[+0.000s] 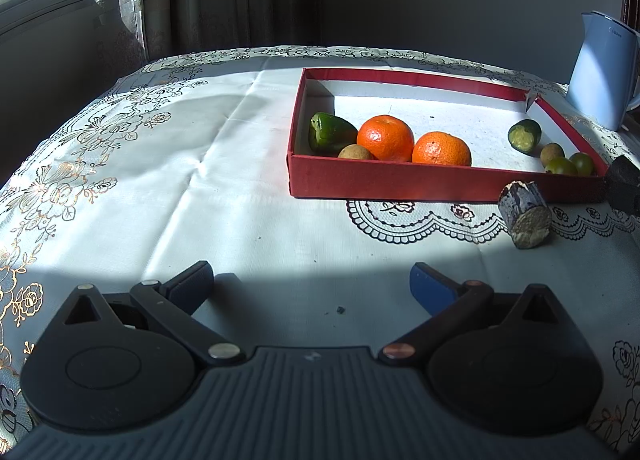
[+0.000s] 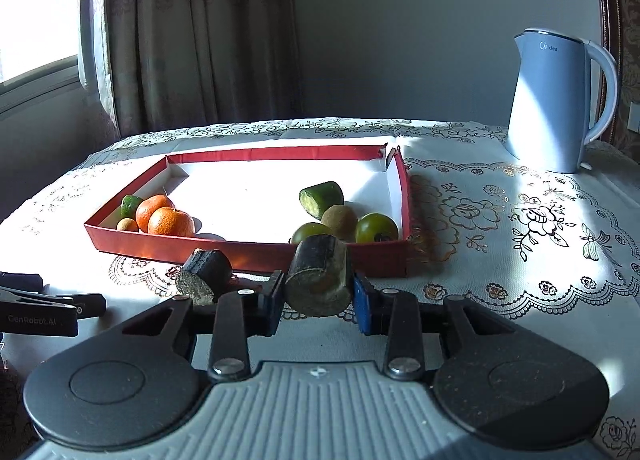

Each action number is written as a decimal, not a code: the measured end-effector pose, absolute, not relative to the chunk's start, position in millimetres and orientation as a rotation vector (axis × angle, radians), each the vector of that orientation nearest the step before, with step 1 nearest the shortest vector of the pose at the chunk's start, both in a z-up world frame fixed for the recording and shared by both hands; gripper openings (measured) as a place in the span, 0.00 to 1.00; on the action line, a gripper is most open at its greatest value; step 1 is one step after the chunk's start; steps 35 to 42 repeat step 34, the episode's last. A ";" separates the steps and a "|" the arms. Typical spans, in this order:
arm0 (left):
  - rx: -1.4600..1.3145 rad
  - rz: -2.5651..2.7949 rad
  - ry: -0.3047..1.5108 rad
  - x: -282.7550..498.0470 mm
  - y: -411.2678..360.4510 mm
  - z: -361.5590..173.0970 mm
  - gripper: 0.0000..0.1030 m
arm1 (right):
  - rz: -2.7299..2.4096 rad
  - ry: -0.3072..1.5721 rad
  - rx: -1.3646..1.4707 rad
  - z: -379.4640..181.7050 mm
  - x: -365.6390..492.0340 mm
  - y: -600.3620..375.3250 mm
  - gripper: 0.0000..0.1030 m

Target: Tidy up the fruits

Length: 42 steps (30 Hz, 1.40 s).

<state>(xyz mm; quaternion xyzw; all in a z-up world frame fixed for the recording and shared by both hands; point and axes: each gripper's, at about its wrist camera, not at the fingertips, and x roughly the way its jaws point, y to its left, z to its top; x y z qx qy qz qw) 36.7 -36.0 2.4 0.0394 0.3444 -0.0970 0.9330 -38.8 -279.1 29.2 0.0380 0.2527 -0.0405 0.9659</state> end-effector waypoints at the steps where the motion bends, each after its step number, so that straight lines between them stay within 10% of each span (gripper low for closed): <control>1: 0.081 -0.199 0.705 36.7 -35.8 2.4 1.00 | -0.081 0.500 0.071 33.2 -38.4 -278.4 0.33; 42: 0.081 -0.200 0.704 36.6 -36.5 2.3 1.00 | -0.055 0.513 -0.007 30.0 61.7 -263.5 0.32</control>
